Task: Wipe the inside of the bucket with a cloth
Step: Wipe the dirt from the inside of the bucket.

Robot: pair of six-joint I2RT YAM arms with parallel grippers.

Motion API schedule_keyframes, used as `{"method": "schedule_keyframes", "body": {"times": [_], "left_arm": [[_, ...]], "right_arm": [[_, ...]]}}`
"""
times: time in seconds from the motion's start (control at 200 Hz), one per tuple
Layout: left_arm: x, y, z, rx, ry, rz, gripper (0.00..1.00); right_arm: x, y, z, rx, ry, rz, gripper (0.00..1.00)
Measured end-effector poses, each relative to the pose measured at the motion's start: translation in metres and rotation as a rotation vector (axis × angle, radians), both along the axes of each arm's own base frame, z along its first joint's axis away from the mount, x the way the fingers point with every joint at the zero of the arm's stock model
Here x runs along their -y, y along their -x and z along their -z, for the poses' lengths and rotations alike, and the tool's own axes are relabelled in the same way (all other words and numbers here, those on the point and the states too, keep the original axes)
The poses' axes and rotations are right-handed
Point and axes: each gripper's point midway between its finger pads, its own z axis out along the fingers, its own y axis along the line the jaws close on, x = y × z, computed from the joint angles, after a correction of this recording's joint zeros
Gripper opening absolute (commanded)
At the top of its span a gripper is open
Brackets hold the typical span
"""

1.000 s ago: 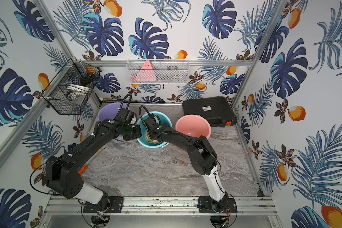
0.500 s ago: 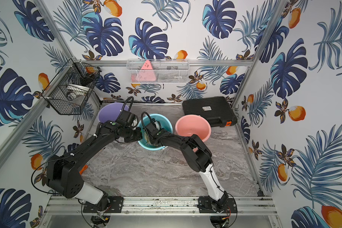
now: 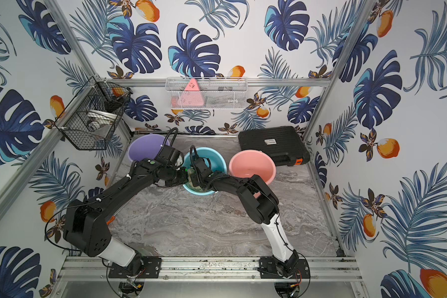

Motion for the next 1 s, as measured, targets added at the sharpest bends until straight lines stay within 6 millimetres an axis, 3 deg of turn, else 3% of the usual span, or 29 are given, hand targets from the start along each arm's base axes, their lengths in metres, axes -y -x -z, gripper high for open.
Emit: {"method": "schedule_keyframes", "body": {"times": [0.21, 0.38, 0.515, 0.64, 0.816, 0.906, 1.001], "left_arm": [[-0.006, -0.002, -0.003, -0.003, -0.044, -0.016, 0.00], [-0.010, 0.001, -0.009, -0.004, -0.096, 0.012, 0.00], [-0.009, 0.004, -0.010, -0.023, -0.096, 0.036, 0.00], [-0.006, 0.004, -0.009, -0.037, -0.067, 0.038, 0.00], [-0.001, 0.005, -0.006, -0.060, -0.029, 0.043, 0.00], [0.001, 0.006, -0.007, -0.065, -0.015, 0.047, 0.00], [0.003, 0.009, -0.006, -0.073, 0.000, 0.052, 0.00]], "right_arm": [[-0.003, 0.015, -0.003, -0.098, -0.032, -0.148, 0.00], [0.007, 0.034, -0.021, -0.074, -0.004, -0.219, 0.00], [0.024, 0.039, -0.039, -0.003, 0.003, -0.185, 0.00], [0.025, 0.037, -0.061, 0.108, -0.015, -0.143, 0.00], [0.022, 0.045, -0.066, 0.243, -0.001, -0.084, 0.00], [0.022, 0.042, -0.073, 0.315, 0.006, -0.042, 0.00], [0.023, 0.025, -0.089, 0.399, 0.002, 0.040, 0.00]]}}
